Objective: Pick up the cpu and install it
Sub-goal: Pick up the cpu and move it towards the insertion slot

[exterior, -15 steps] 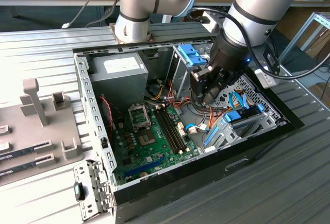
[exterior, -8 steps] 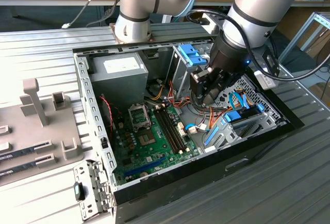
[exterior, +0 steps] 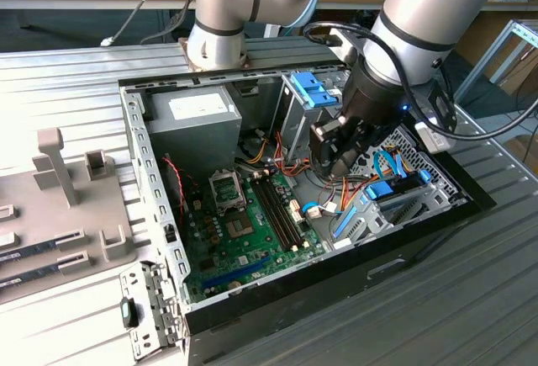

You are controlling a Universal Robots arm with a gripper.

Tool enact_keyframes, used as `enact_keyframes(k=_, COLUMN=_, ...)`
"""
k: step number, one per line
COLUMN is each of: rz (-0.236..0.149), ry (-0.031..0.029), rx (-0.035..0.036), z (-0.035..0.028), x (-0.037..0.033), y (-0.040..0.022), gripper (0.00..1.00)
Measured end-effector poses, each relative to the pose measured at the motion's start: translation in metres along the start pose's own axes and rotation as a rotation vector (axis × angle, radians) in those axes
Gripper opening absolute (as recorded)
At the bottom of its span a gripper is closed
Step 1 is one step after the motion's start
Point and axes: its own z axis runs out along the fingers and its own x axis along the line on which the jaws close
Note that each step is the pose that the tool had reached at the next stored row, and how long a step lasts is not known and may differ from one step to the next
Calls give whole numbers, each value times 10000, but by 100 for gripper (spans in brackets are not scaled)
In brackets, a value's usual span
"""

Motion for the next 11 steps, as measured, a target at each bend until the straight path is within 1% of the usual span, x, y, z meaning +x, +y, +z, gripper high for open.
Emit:
enact_keyframes(k=4, rz=-1, ry=1, rx=4, z=11, x=28, y=-6, gripper=47)
enact_keyframes(k=7, rz=0, ry=1, rx=3, z=18, x=75, y=-4, gripper=47)
enact_keyframes(k=9, rz=-1, ry=1, rx=2, z=21, x=131, y=-1, gripper=47)
enact_keyframes(k=11, rz=-1, ry=0, rx=0, z=24, x=162, y=4, gripper=47)
